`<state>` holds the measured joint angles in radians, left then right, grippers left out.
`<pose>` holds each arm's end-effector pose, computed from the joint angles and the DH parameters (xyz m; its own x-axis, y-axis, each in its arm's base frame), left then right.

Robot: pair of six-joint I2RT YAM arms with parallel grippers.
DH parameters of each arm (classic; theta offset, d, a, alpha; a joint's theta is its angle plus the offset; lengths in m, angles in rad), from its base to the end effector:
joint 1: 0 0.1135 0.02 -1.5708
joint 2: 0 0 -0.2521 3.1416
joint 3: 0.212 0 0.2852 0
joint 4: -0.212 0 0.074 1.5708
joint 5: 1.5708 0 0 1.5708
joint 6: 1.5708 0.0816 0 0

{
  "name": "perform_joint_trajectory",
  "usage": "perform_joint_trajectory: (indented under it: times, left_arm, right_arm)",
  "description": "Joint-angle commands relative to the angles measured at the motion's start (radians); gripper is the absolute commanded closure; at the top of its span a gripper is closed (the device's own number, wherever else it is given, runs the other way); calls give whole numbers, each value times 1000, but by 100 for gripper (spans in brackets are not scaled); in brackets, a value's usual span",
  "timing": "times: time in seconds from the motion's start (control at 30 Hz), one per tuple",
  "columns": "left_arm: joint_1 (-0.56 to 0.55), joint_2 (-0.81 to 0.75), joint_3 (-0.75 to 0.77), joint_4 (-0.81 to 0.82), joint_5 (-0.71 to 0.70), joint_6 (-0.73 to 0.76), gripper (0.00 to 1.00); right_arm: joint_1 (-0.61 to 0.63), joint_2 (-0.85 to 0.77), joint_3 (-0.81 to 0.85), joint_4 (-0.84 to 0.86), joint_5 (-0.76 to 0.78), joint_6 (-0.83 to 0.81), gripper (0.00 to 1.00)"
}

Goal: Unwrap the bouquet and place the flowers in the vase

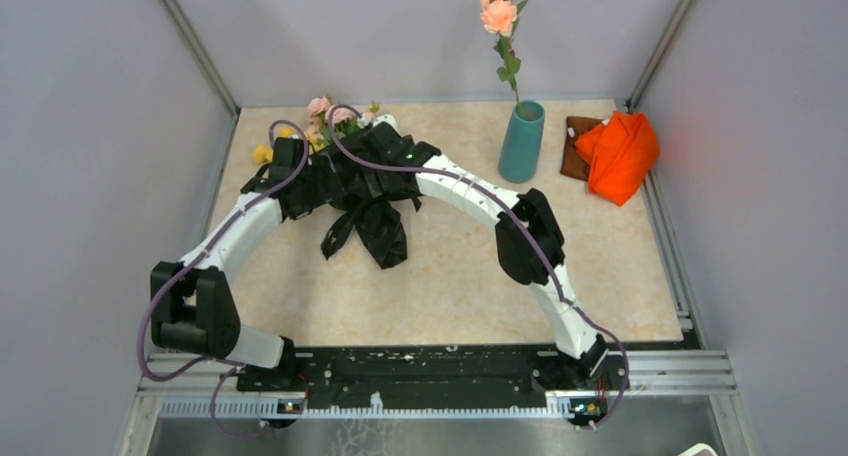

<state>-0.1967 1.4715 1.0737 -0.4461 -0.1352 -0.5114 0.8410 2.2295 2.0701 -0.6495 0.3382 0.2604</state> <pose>0.3731 -0.0631 0.1960 -0.6909 -0.3568 -0.6288 -0.2664 0.9342 -0.2374 0.3958 0.4018 0.2186 -0.6078 -0.3152 -0.7288 -0.4076 0.9115 -0.0542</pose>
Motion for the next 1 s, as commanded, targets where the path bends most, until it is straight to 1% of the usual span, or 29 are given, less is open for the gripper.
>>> perform_joint_trajectory:
  times: [0.0, 0.17, 0.23, 0.3, 0.37, 0.47, 0.57, 0.7, 0.8, 0.9, 0.97]
  left_arm:
    - [-1, -114, -75, 10, 22, -21, 1]
    - [-2, -141, -114, -18, 73, -61, 1]
    - [-4, -142, -127, -16, 91, -74, 1]
    - [-6, -150, -155, 7, 83, -89, 1]
    - [-7, -160, -199, 40, 61, -102, 1]
    - [-8, -169, -224, 49, 35, -139, 1]
    - [-11, -199, -265, 78, 49, -180, 1]
    - [-19, -257, -327, 122, 53, -190, 1]
    - [-20, -292, -338, 84, 28, -182, 1]
    - [-24, -331, -369, 85, 35, -203, 1]
    - [-26, -356, -389, 108, 39, -209, 1]
  right_arm:
    - [-35, -59, -59, 54, -69, 38, 25]
    - [-55, -62, -103, 64, -66, 17, 28]
    - [-56, -75, -147, 111, -43, -9, 29]
    - [-61, -88, -200, 182, -36, -31, 31]
    - [-71, -98, -257, 279, -42, -40, 37]
    - [-85, -101, -328, 393, -47, -39, 47]
    - [-90, -108, -389, 488, -35, -40, 55]
    - [-95, -112, -452, 592, -39, -45, 58]
    - [-104, -104, -475, 632, -45, -15, 72]
    - [-104, -109, -491, 640, -52, 14, 87]
    - [-98, -130, -512, 641, -66, 22, 91]
